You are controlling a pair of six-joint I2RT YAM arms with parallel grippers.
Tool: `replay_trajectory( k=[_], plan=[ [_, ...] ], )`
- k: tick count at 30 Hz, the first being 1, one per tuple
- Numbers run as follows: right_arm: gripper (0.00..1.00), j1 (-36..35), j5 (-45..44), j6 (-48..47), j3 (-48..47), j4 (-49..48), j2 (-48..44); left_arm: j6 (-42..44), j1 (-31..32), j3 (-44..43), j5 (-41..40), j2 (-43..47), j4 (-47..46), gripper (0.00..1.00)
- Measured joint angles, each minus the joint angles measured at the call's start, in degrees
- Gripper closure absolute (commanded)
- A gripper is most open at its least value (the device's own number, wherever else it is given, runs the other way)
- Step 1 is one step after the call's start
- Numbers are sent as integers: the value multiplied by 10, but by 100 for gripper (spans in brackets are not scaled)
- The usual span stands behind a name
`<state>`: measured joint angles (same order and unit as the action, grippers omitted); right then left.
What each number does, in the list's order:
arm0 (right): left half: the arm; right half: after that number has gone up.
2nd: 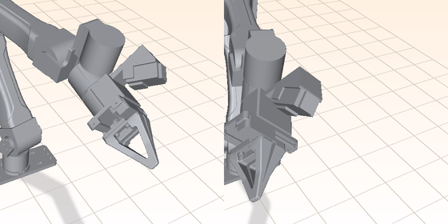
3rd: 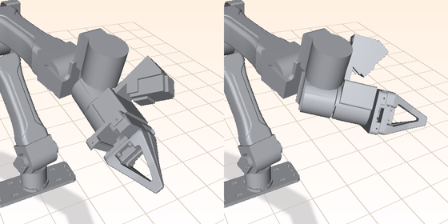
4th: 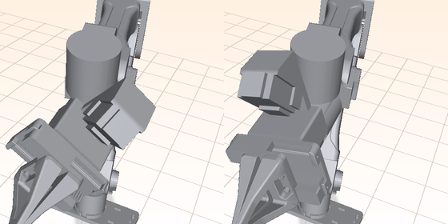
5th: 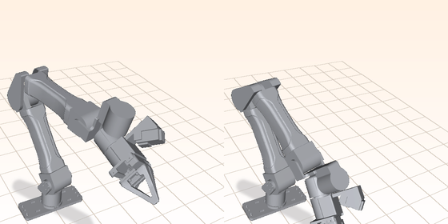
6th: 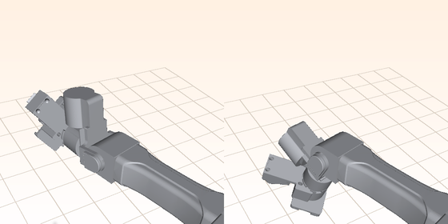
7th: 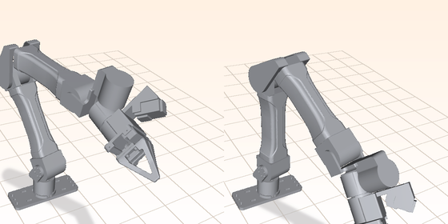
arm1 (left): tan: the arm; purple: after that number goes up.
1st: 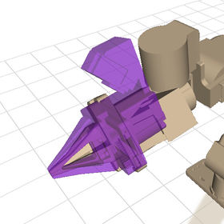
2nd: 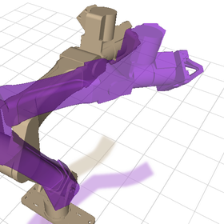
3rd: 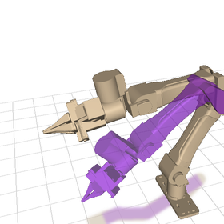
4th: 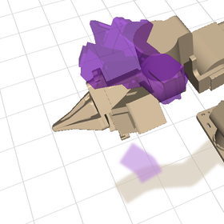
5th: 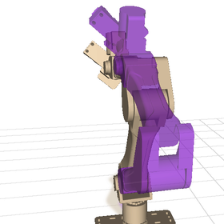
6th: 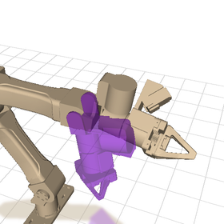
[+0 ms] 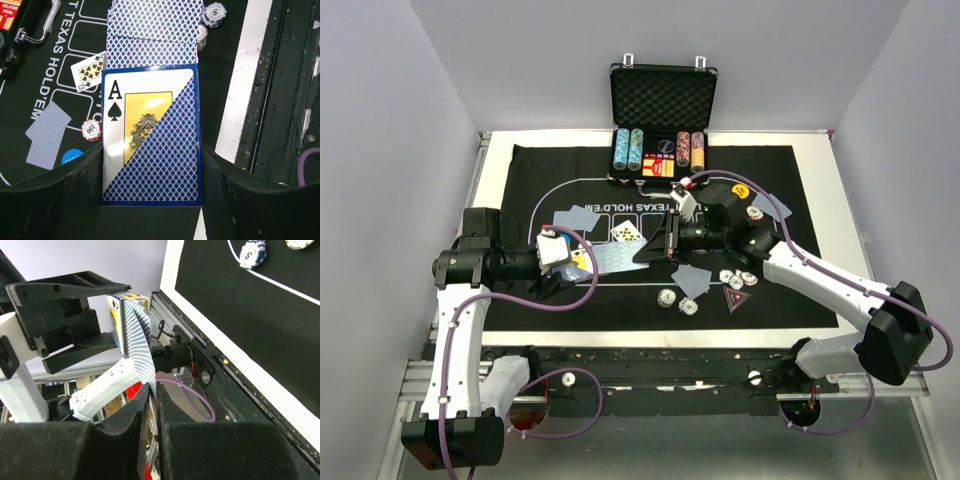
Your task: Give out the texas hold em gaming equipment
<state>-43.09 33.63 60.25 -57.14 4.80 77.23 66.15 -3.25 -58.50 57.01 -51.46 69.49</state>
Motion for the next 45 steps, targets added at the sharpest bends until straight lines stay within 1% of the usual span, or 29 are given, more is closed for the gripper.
replay_trajectory(
  k=[6,9,18,21,23,27,31,39,45],
  plan=[
    [96,6,5,-12,-21,14,0,0,0,0,0,1,0,56],
    [99,12,6,-18,-32,21,-2,0,0,0,0,1,0,55],
    [99,18,11,-34,-71,47,-17,0,0,0,0,1,0,56],
    [99,22,8,-56,-103,76,-17,0,0,0,0,1,0,56],
    [99,25,-14,-93,-145,119,-15,0,0,0,0,1,0,56],
    [99,30,-79,-176,-231,175,1,0,0,0,0,1,0,56],
    [99,31,-172,-264,-275,211,37,0,0,0,0,6,0,55],
    [99,26,-443,-455,-307,230,174,-3,0,0,6,22,1,56],
    [99,-12,-649,-606,-328,195,294,-5,0,0,7,35,5,56]
  ],
)
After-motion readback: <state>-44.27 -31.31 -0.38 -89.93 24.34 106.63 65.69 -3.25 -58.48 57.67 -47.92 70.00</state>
